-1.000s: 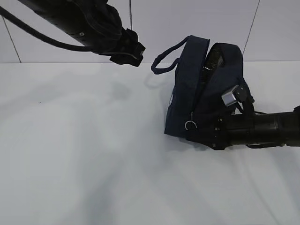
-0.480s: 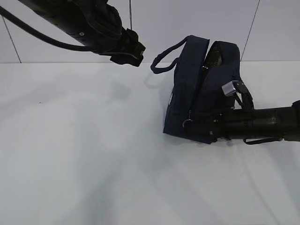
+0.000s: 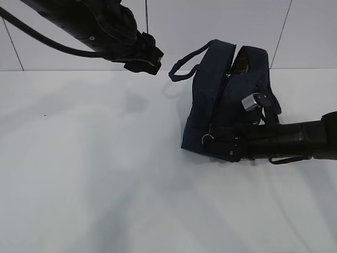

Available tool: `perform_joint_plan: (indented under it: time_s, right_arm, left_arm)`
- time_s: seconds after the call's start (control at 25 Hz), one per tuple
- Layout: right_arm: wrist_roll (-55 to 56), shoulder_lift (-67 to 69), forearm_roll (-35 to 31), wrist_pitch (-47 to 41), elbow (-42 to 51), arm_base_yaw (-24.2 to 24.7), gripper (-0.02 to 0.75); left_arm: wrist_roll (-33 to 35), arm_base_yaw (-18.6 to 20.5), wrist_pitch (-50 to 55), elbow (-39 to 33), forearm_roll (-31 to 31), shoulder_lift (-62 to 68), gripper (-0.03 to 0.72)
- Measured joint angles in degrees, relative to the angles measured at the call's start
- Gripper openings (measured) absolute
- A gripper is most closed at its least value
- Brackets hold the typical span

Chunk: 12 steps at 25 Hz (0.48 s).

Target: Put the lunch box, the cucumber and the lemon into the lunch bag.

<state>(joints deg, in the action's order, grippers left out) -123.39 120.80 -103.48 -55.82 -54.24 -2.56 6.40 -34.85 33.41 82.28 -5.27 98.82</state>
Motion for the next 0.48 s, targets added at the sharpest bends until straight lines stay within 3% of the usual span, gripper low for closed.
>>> perform_joint_plan:
  time_s: [0.2, 0.48]
  right_arm:
    - [-0.23, 0.00, 0.00, 0.47, -0.13, 0.00, 0.164]
    - [-0.32, 0.03, 0.00, 0.80, -1.77, -0.03, 0.068]
  left_arm:
    - [0.00, 0.00, 0.00, 0.00, -0.29, 0.00, 0.371]
    - [0.00, 0.00, 0.12, 0.00, -0.40, 0.00, 0.371]
